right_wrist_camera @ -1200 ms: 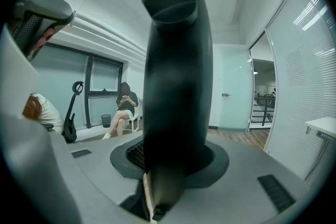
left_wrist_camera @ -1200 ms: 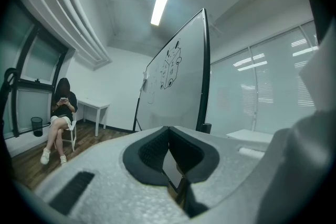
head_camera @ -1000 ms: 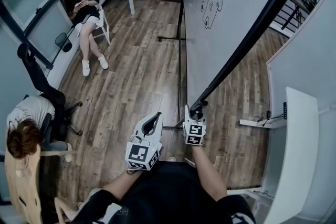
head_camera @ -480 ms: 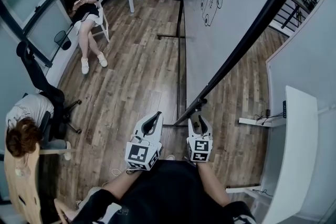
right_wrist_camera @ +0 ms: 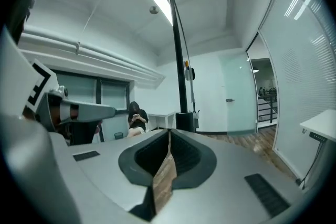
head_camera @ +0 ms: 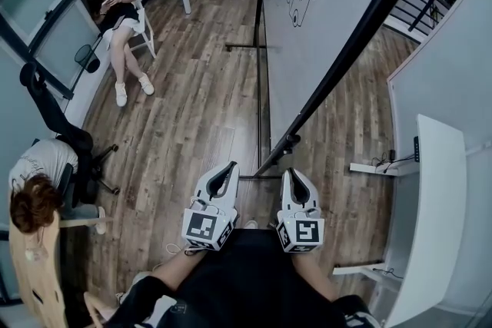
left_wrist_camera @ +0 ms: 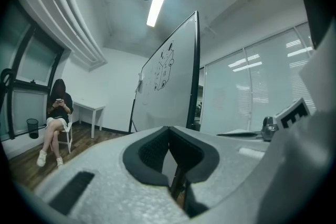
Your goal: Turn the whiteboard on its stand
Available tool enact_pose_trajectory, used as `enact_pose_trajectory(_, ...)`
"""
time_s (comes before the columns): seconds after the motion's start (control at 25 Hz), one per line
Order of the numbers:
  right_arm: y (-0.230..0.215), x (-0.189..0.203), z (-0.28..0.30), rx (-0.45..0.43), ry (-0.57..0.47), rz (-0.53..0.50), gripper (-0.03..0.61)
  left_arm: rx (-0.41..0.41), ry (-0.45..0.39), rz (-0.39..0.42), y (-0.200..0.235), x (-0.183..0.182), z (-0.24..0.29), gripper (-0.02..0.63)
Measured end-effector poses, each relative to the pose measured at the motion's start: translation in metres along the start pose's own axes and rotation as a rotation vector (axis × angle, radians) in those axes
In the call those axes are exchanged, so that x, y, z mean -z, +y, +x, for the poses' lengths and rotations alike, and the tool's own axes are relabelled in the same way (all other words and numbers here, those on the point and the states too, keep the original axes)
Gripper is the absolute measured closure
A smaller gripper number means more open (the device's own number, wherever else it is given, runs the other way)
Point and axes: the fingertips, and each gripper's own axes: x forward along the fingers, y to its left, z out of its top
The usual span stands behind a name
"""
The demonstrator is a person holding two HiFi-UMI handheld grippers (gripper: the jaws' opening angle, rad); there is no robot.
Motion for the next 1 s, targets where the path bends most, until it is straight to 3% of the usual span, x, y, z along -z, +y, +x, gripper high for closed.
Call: enact_pose_trajectory(1.0, 0.022, -0.004, -0.008, -0.049, -0.021, 0.007, 0.565, 0.006, 0.002, -0.014, -0.004, 0.005, -0.007, 0.598)
